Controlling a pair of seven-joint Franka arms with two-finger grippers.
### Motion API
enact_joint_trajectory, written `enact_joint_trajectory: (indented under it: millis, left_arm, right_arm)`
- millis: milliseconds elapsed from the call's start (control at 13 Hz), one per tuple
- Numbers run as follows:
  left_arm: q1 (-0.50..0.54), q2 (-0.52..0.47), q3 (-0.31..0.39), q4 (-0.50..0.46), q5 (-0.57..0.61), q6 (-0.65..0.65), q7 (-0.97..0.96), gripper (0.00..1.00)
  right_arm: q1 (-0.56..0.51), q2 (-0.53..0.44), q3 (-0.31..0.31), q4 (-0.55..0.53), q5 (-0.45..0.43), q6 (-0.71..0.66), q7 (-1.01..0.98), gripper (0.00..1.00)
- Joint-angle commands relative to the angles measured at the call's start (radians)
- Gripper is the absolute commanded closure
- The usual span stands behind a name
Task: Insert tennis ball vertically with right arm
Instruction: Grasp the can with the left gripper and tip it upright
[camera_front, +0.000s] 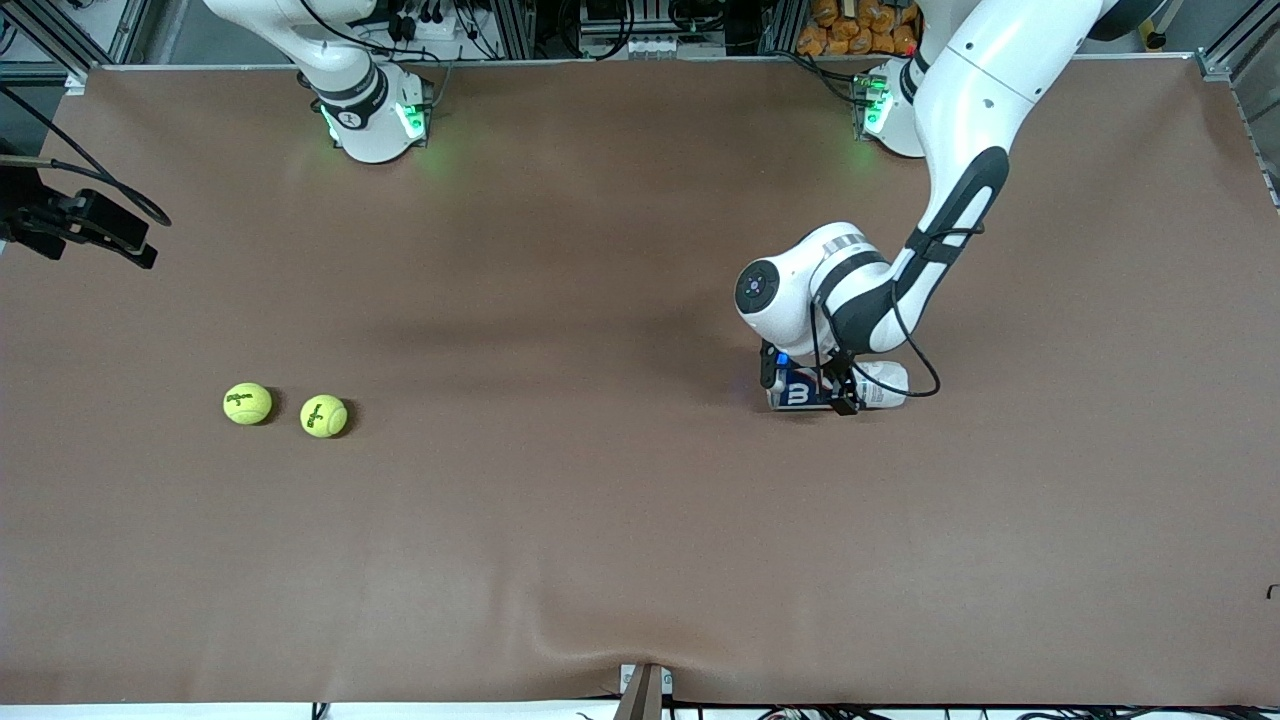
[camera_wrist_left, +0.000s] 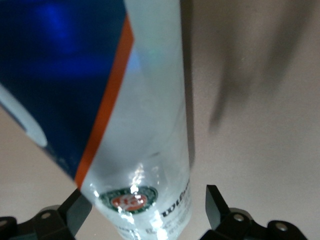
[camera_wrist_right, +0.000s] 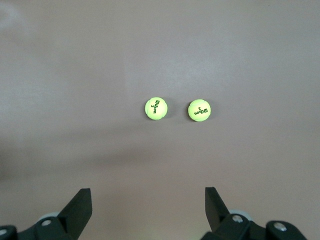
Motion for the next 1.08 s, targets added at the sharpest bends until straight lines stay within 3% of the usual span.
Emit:
enact_joint_trajectory:
  millis: [0,1000]
  left_arm:
    - [-0.01,0.02,0.003,0.016,0.028,-0.002,-0.019,0.0]
    - [-0.029,0.055,0.003,0.017,0.074,-0.002,-0.047,0.03]
  right_arm:
    - [-0.015,0.004,0.009,0.011,0.014,-0.009,0.003,0.0]
    - [-0.02,0.004,0.008,0.011,0.014,-0.008,0.004,0.0]
